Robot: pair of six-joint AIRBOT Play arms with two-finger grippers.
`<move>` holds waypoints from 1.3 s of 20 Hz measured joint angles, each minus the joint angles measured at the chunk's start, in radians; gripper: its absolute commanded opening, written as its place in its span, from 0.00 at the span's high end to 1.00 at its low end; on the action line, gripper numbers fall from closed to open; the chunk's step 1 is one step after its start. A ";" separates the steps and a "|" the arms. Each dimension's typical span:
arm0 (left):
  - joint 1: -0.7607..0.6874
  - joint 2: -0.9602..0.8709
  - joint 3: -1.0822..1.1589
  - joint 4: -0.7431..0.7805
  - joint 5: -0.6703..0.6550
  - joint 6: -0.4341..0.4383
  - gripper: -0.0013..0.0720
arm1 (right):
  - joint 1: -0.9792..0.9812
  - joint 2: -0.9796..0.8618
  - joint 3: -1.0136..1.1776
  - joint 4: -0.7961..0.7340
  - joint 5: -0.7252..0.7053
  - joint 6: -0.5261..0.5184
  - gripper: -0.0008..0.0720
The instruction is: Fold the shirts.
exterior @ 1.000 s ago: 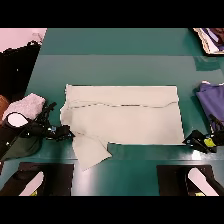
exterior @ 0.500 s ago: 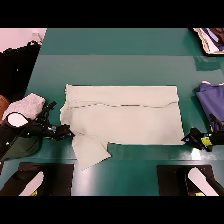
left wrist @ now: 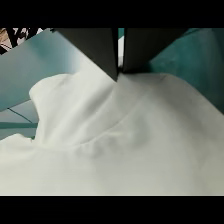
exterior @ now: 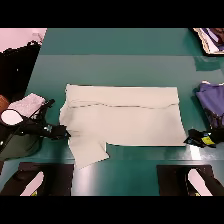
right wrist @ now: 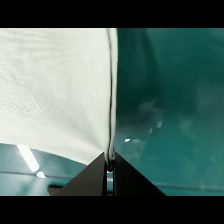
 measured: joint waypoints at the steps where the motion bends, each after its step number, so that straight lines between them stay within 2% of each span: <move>1: 0.000 0.040 0.004 0.005 -0.025 -0.022 0.94 | 0.006 0.039 0.014 -0.027 0.032 0.003 0.97; 6: 0.000 0.199 0.051 -0.006 -0.177 -0.121 0.94 | 0.019 0.182 0.120 -0.077 0.129 0.022 0.97; 9: -0.001 0.183 0.128 -0.006 -0.139 -0.130 0.94 | 0.026 0.140 0.220 -0.085 0.133 0.029 0.97; 15: -0.001 -0.111 0.276 0.008 0.089 -0.060 0.94 | 0.138 -0.166 0.444 -0.073 0.034 0.034 0.96; 19: -0.001 -0.348 0.378 0.014 0.183 -0.028 0.94 | 0.211 -0.418 0.605 -0.045 -0.017 0.051 0.96; 20: -0.001 -0.400 0.403 0.014 0.201 -0.020 0.94 | 0.220 -0.477 0.646 -0.020 -0.027 0.054 0.92; 21: -0.001 -0.441 0.423 0.014 0.216 -0.014 0.94 | 0.225 -0.531 0.683 0.010 -0.039 0.057 0.65; 22: -0.001 -0.476 0.441 0.014 0.238 -0.009 0.93 | 0.230 -0.577 0.718 0.035 -0.048 0.058 0.45; 24: -0.001 -0.517 0.463 0.013 0.281 -0.001 0.43 | 0.236 -0.661 0.785 0.092 -0.067 0.058 0.42; 26: 0.000 -0.539 0.481 0.011 0.305 0.002 0.40 | 0.237 -0.726 0.848 0.134 -0.070 0.044 0.42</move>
